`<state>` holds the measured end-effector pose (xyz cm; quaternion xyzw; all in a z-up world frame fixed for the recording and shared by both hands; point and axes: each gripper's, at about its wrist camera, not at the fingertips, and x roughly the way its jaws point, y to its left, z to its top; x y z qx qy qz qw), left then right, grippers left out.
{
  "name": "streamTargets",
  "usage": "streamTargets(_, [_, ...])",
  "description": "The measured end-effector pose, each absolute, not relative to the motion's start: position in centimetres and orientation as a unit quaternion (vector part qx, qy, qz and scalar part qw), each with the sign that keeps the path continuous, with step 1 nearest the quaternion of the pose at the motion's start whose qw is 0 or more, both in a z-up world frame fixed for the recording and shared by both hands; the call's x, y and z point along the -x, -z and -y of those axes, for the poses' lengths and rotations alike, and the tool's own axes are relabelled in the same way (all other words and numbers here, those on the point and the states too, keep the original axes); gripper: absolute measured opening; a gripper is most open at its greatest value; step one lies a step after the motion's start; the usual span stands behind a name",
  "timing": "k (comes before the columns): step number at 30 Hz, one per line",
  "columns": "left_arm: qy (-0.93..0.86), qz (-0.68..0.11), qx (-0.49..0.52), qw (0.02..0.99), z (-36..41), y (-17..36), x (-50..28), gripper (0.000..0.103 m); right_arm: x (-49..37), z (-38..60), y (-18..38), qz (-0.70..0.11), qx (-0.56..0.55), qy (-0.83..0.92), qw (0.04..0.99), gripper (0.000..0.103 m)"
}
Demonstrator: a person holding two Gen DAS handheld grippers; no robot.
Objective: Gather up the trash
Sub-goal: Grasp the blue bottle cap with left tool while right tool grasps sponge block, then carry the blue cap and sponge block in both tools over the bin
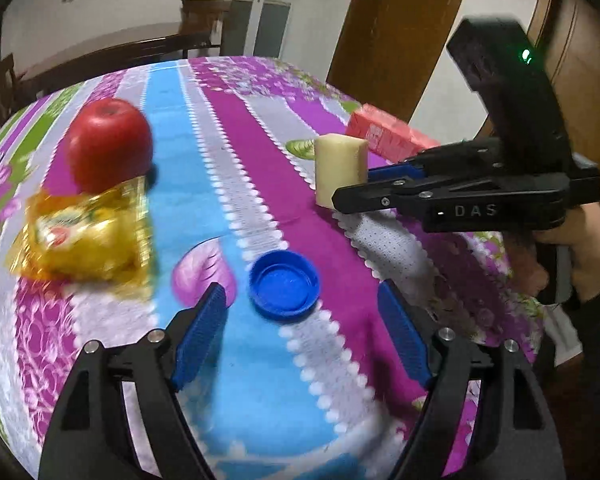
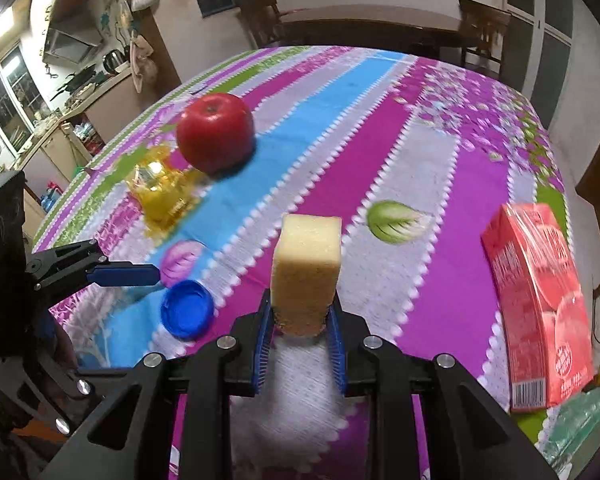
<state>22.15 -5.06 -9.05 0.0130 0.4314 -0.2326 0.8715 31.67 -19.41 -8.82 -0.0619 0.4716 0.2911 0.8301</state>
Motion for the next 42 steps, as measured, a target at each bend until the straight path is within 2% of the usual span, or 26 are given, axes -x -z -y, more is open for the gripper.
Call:
streamTargets(3, [0.223, -0.44, -0.02, 0.87, 5.9, 9.4, -22.9, 0.075, -31.9, 20.1, 9.3, -0.47, 0.054, -0.287, 0.833, 0.027])
streamTargets(5, [0.219, -0.441, -0.023, 0.87, 6.2, 9.3, -23.1, 0.069, -31.8, 20.3, 9.3, -0.465, 0.052, -0.286, 0.836, 0.027])
streamTargets(6, [0.211, -0.44, -0.029, 0.873, 6.3, 9.3, -23.4, 0.06, -31.8, 20.1, 9.4, -0.463, 0.054, -0.284, 0.838, 0.026])
streamTargets(7, [0.209, -0.439, -0.03, 0.874, 6.2, 9.3, -23.5, 0.047, -31.8, 20.0, 9.4, -0.46, 0.053, -0.284, 0.84, 0.026])
streamTargets(9, [0.209, -0.438, -0.025, 0.874, 6.0, 9.3, -23.6, 0.039, -31.6, 20.1, 9.2, -0.451, 0.053, -0.28, 0.846, 0.026])
streamTargets(28, [0.101, -0.274, 0.02, 0.956, 4.5, 2.4, -21.2, 0.039, -23.0, 21.6, 3.1, -0.299, 0.036, -0.191, 0.934, 0.026])
streamTargets(32, [0.097, -0.261, 0.012, 0.96, 4.8, 2.0, -20.3, 0.039, -21.3, 22.3, 1.8, -0.269, 0.024, -0.176, 0.947, 0.026])
streamTargets(42, [0.108, -0.253, 0.011, 0.961, 5.8, 1.4, -19.5, 0.039, -20.0, 23.1, 1.1, -0.26, 0.025, -0.167, 0.951, 0.026])
